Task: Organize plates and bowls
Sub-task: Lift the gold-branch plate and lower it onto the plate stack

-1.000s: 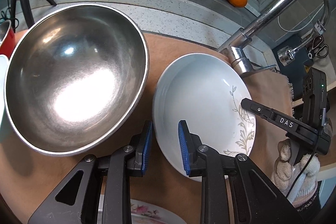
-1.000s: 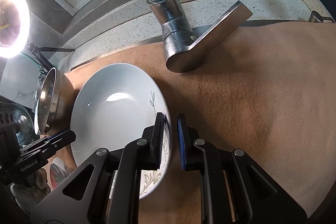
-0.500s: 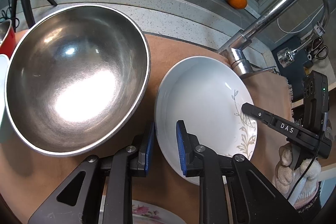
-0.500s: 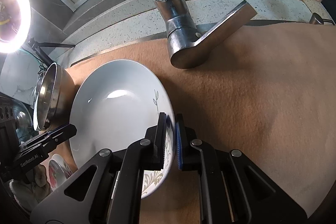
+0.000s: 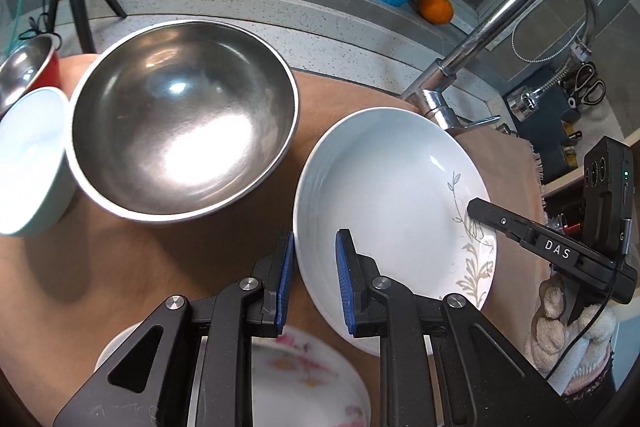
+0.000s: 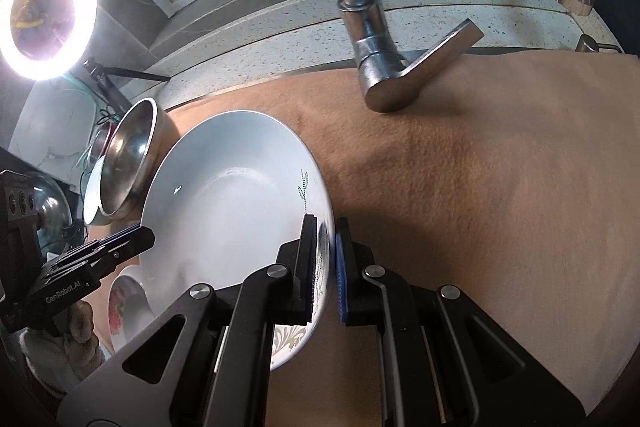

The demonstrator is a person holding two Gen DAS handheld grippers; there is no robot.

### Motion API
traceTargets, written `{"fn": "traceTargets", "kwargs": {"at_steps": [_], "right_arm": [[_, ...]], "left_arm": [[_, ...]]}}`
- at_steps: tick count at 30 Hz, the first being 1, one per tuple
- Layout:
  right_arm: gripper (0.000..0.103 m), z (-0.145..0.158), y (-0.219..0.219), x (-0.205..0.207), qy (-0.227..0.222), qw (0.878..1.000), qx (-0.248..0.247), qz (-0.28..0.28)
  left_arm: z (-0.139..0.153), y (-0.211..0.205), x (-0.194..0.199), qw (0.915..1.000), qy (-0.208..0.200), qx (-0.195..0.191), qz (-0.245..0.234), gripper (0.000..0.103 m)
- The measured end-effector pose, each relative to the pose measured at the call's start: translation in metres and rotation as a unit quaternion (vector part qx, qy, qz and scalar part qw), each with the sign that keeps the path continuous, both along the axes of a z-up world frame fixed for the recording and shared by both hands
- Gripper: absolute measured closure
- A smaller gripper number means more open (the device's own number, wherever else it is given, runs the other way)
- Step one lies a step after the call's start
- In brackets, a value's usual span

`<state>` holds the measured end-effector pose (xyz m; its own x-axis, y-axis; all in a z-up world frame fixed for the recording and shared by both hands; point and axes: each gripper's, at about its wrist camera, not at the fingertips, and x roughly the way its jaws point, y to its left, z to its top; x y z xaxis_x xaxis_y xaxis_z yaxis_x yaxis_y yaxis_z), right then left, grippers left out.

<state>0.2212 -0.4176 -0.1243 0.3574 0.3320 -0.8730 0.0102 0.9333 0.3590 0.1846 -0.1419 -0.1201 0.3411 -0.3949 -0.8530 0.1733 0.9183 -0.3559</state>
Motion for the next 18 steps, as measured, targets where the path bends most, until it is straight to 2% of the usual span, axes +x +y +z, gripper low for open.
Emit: {"fn": "traceTargets", "kwargs": {"at_steps": [8, 18], "right_arm": [[0.095, 0.021, 0.018, -0.026, -0.015, 1.0, 0.005, 0.021], [0.095, 0.037, 0.054, -0.058, -0.023, 0.998, 0.008, 0.057]], "left_arm": [[0.016, 0.023, -0.026, 0.9998, -0.015, -0.003, 0.012, 0.084], [0.021, 0.056, -0.054, 0.9994, -0.016, 0.001, 0.029, 0.084]]}}
